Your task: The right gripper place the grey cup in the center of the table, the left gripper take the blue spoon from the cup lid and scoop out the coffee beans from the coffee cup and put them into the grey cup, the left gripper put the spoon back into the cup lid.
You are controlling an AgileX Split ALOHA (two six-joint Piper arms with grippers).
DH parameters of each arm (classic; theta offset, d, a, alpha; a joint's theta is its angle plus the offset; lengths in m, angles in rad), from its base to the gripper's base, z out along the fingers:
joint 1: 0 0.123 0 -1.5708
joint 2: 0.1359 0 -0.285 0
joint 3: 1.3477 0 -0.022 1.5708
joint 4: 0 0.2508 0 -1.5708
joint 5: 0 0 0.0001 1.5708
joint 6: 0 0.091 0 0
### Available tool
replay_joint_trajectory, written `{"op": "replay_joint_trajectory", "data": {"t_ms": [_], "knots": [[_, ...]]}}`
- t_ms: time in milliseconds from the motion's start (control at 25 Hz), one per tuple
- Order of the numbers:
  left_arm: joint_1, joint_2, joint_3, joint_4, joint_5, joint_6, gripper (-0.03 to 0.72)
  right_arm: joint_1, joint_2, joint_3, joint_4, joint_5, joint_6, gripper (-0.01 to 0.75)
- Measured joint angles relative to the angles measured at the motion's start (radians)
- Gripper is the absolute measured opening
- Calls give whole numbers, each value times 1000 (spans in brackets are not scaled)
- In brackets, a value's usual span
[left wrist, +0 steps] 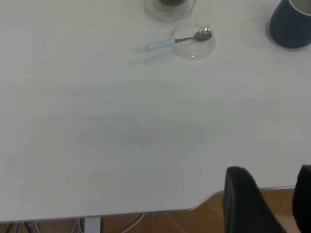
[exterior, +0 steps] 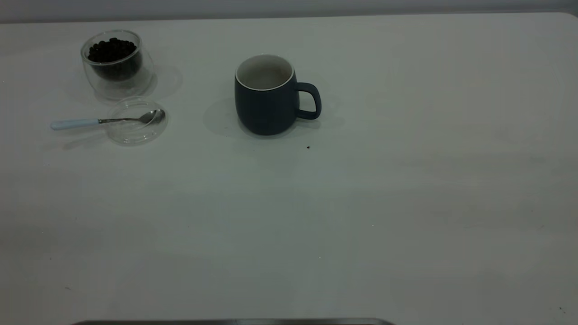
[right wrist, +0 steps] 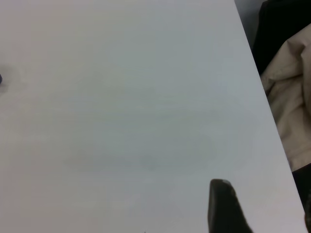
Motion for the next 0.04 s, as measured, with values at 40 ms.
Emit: {"op": "replay_joint_trajectory", "data": {"t_ms": [40], "knots": [[0, 0, 0, 0, 0, 0, 319, 0, 0, 0, 0, 0, 0, 364]]}}
